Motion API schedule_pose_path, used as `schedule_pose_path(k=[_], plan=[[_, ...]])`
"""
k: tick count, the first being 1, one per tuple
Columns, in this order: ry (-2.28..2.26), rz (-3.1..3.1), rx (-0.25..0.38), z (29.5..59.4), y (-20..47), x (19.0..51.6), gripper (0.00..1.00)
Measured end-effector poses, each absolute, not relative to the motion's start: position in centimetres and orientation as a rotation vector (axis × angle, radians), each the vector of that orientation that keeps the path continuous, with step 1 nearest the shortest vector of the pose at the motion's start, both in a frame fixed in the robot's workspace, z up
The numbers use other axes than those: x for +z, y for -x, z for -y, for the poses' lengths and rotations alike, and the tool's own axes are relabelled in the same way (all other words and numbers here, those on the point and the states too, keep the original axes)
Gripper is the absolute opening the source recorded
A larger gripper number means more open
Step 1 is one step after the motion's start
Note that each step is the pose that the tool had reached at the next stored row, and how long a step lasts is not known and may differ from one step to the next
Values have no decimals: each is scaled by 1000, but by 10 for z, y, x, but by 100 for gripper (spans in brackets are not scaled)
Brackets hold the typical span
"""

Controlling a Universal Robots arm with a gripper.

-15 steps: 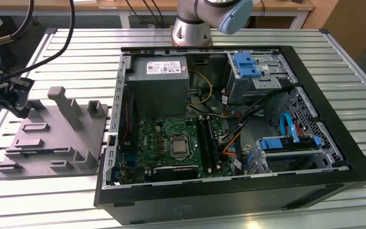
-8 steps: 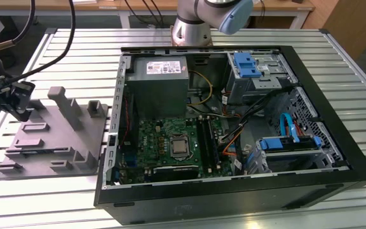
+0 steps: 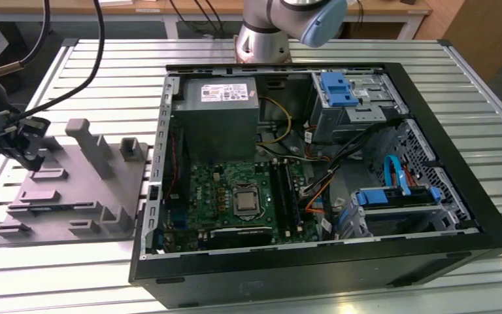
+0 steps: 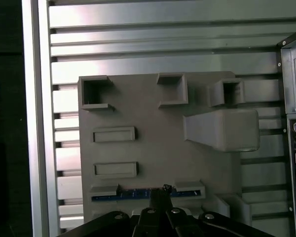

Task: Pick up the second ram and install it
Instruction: 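Reach for the second ram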

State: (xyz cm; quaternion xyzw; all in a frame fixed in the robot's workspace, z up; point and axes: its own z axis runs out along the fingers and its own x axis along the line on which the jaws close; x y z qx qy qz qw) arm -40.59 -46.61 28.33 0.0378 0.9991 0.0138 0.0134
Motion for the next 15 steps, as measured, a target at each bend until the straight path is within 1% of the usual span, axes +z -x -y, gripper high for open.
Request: schedule_pose_path(k=[15], plan=[[-118,-3112,38,472,406,271,10]])
